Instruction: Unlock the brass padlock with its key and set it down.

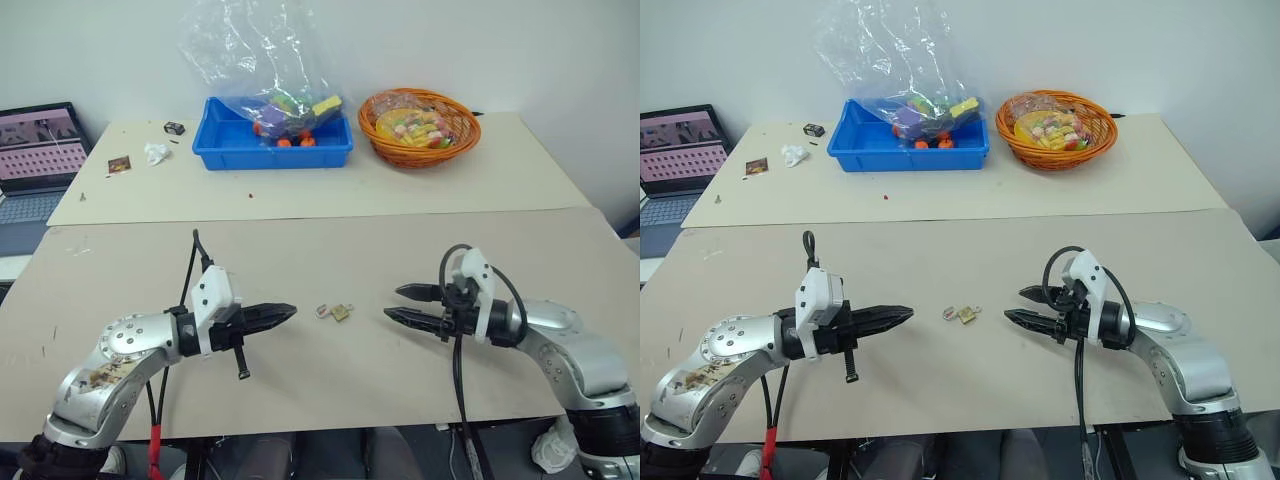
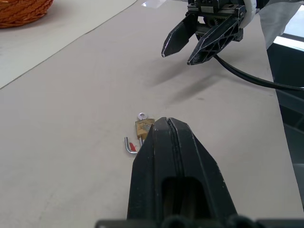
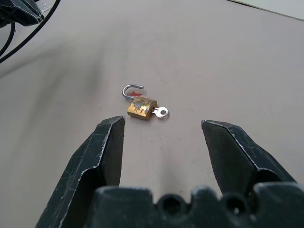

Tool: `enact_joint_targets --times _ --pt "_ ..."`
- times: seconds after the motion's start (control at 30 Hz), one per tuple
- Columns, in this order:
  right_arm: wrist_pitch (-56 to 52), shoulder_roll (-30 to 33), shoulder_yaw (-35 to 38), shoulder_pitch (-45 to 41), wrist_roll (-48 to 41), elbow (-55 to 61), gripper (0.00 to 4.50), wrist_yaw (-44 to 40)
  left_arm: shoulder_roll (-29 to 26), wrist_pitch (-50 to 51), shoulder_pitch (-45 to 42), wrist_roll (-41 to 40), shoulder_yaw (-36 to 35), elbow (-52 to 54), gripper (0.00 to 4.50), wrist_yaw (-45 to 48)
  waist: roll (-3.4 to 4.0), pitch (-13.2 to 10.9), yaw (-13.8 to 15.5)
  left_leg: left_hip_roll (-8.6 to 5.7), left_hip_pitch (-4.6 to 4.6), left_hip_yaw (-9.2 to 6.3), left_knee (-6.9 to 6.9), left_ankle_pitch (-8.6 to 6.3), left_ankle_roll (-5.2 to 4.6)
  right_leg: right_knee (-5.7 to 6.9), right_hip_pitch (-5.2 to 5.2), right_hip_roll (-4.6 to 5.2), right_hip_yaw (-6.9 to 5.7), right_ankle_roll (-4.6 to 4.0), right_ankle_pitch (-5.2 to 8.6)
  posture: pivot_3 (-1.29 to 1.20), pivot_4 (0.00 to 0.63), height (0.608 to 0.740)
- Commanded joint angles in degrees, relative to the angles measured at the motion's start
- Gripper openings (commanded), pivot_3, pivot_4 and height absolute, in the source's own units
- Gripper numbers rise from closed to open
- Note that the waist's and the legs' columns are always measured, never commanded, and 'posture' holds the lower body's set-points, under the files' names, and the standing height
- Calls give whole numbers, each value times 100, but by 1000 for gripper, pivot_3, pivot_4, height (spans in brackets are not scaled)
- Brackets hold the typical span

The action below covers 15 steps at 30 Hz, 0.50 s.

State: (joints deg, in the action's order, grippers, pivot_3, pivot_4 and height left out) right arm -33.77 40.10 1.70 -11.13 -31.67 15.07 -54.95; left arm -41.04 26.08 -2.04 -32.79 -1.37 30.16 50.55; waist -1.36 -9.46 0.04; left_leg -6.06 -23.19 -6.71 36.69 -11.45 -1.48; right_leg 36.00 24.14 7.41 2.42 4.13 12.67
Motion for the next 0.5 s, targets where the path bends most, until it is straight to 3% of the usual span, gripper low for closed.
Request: enact_joint_targets --times 0.03,0.13,0.37,0.5 --pt "182 -9 56 -173 12 10 3106 -71 95 -134 49 31 -188 141 0 -175 0 0 7 0 0 0 0 0 0 0 0 0 0 0 0 0 150 740" --pt "237 -110 98 -343 114 -291 3106 114 306 -199 -49 359 -314 -214 0 -689 0 0 9 1 2 0 0 0 0 0 -1 0 0 -1 -1 0 150 740" --pt "463 -710 448 -1298 949 -1898 3106 1803 1533 -56 -836 925 -1309 -1748 0 -3156 -2 0 17 2 12 2 3 9 13 5 -4 -9 1 -10 -11 0 150 740" --pt "635 -895 858 -1521 1231 -2398 3106 2687 1975 -493 -884 1407 -1957 -2285 0 -4312 -3 0 18 0 2 4 2 7 15 7 9 -9 2 -13 -13 0 150 740"
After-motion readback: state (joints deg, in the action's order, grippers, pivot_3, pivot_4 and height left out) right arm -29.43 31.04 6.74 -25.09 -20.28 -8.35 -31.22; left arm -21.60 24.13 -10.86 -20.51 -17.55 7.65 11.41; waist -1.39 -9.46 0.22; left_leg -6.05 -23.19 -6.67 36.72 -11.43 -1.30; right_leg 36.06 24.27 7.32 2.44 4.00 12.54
